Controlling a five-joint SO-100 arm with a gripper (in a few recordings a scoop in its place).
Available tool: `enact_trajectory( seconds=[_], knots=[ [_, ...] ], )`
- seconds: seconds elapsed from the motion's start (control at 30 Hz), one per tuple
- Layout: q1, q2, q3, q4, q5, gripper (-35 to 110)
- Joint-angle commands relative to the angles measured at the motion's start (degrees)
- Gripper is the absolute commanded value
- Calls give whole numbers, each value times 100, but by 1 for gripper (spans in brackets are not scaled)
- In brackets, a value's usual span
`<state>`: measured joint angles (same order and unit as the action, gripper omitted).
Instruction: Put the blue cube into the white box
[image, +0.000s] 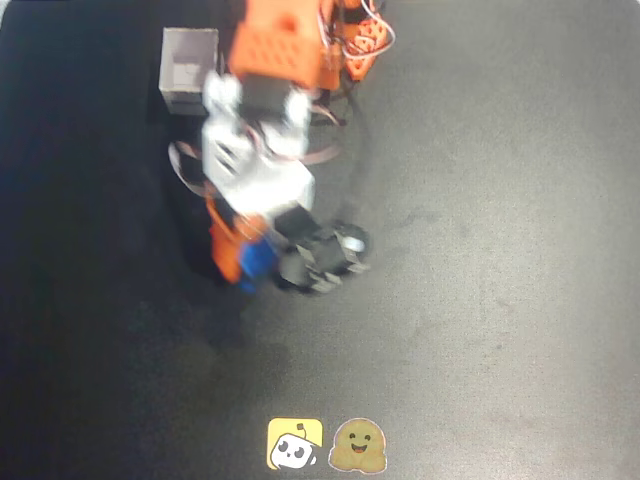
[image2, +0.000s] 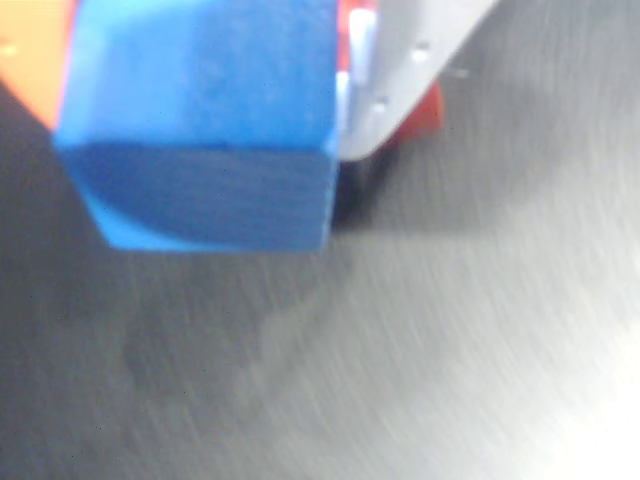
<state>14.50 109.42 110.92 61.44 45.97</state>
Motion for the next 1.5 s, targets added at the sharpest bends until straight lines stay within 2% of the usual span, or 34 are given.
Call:
enact_trajectory(
  seconds=[0.0,0.5,0.77,1.07,1.47],
  knots=[
    [624,782,-26,316,237,0],
    [3463,2795,246,2030,519,0],
    [4746,3876,1125,2232,633,0],
    [5396,4808,1925,2479,1213,0],
    [5572,5265,2812,2821,2136,0]
  ],
)
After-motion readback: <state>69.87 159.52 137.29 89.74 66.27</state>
